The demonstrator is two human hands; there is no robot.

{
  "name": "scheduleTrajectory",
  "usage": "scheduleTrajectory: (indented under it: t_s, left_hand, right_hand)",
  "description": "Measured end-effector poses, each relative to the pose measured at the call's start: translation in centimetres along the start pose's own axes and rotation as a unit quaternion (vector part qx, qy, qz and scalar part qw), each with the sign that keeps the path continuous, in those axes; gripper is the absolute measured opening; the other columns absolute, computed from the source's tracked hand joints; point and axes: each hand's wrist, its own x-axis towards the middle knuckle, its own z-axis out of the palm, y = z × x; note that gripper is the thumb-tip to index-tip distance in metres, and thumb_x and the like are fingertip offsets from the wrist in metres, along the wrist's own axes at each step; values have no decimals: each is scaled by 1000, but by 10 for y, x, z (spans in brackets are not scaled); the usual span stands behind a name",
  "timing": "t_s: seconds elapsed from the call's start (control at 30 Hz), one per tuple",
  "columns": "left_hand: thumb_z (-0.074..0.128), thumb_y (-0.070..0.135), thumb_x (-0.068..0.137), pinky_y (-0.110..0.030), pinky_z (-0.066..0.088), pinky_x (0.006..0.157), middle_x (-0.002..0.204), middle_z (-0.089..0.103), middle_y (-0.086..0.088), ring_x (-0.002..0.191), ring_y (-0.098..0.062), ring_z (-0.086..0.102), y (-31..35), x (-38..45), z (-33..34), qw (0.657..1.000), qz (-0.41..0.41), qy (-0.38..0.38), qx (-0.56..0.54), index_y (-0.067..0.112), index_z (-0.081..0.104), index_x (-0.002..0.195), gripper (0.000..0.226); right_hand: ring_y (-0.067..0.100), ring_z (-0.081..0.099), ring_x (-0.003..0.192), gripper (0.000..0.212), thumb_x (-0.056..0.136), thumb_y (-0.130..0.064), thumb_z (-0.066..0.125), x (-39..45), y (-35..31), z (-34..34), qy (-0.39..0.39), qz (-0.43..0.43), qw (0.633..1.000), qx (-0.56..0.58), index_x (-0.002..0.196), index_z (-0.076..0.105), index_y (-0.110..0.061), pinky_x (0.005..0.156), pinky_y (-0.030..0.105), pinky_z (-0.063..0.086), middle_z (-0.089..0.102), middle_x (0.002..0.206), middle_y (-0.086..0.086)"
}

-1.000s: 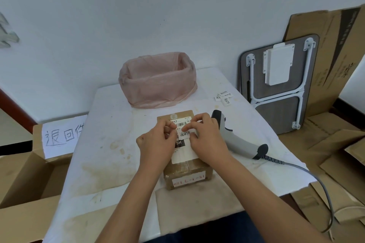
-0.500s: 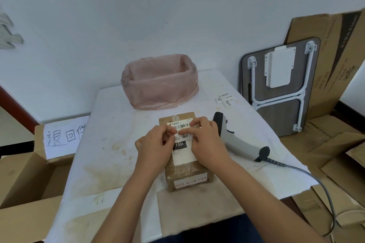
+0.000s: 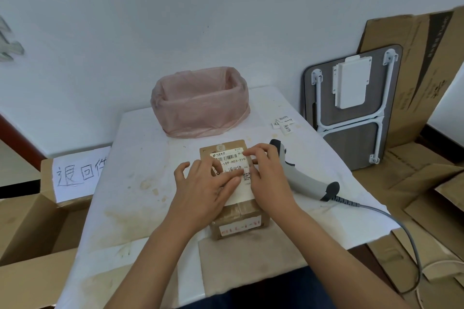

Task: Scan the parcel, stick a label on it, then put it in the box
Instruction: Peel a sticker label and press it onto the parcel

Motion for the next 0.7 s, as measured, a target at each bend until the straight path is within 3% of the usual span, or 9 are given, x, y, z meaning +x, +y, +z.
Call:
scheduleTrajectory:
  t_s: [0.27, 0.47, 0.7]
  left_hand:
    - [1, 71, 89, -43, 9, 111, 104, 44, 17, 104, -5, 47, -10, -7, -1, 999, 2, 16, -47, 50, 62, 122, 73]
    - [22, 56, 94, -42, 7, 116, 104, 50, 19, 103, -4, 53, -13, -9, -1, 999, 15, 16, -40, 42, 67, 118, 53]
    - [28, 44, 95, -44, 16, 112, 105, 56, 12, 98, -10, 58, -15, -8, 4, 999, 25, 32, 3, 31, 68, 120, 49]
  right_hand:
    - [20, 60, 103, 31, 94, -1, 44, -1, 3, 2, 14, -4, 1000, -12, 120, 55, -15, 85, 44, 53, 38, 132, -1]
    - [18, 60, 103, 28, 96, -4, 44, -2, 6, 4, 16, -3, 1000, -7, 119, 55, -16, 85, 42, 53, 40, 131, -2]
    - [18, 60, 101, 27, 96, -5, 44, -1, 10, 7, 24, -11, 1000, -5, 117, 56, -17, 82, 44, 54, 41, 129, -2]
